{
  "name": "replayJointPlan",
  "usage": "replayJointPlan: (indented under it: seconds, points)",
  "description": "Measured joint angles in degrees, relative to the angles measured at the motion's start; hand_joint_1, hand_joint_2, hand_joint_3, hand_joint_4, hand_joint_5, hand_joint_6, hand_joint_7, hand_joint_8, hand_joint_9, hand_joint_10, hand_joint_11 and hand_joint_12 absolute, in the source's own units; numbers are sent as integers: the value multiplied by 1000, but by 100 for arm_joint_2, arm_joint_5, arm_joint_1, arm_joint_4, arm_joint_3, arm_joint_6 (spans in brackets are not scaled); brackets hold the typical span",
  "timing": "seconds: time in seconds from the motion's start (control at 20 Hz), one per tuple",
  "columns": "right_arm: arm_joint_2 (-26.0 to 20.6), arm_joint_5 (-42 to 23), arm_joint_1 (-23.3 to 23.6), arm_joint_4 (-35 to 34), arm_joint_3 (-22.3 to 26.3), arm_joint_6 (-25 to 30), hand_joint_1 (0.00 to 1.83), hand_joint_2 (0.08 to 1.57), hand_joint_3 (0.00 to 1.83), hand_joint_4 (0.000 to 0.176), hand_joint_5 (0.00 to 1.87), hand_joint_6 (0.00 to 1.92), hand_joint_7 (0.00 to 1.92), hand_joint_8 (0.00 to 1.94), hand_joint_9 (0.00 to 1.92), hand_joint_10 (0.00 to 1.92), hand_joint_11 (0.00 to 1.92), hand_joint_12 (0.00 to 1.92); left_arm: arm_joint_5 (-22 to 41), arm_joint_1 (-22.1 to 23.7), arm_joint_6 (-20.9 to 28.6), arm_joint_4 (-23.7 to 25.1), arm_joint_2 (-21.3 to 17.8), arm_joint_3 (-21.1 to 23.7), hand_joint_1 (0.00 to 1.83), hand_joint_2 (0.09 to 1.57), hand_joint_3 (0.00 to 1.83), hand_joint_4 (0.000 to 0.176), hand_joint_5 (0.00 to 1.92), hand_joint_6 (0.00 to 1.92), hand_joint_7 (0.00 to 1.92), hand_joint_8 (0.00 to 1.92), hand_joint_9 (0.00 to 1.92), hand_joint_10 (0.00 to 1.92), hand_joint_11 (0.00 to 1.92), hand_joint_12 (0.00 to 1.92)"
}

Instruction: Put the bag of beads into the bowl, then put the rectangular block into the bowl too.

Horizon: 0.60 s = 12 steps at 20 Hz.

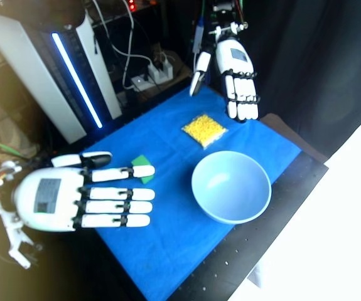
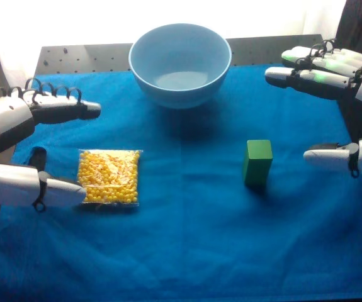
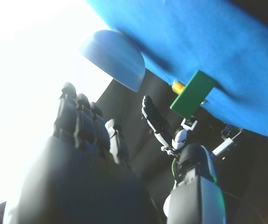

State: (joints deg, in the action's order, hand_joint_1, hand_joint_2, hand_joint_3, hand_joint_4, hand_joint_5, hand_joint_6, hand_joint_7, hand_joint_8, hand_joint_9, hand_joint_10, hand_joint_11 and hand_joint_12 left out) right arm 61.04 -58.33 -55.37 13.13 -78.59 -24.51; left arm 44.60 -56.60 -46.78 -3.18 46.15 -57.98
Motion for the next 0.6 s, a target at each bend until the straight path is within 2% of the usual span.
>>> replayJointPlan:
  seconds: [0.1,0.15,0.25,0.45,0.5,0.6]
  points:
    - [7,11,2,-2,-22,2,561,1093,2,176,83,1,4,0,20,0,0,259,-70,0,0,9,0,0,785,969,0,8,334,4,307,4,224,9,0,436]
    - [7,17,2,2,-26,0,593,1102,2,176,82,0,0,0,10,0,0,234,-79,0,0,17,0,0,810,974,0,0,330,1,319,2,242,6,0,496]
    - [28,31,2,7,-55,2,577,1116,0,176,72,0,15,0,36,0,0,328,-190,39,4,162,0,-33,864,978,0,0,328,0,338,3,270,8,0,605]
    - [66,50,2,13,-72,2,559,1115,0,176,75,1,0,0,23,5,11,268,-1056,782,4,960,170,-236,902,912,0,0,449,10,440,9,411,28,0,1080]
    - [66,52,2,13,-72,4,554,1116,0,176,78,2,0,0,21,4,4,269,-1226,901,7,1141,219,-260,879,911,0,0,468,6,491,12,476,40,0,1045]
    - [63,59,2,2,-74,2,531,1101,0,176,70,0,0,0,17,1,0,276,-1773,1211,4,1718,450,-352,938,898,0,11,483,2,539,7,557,40,0,825]
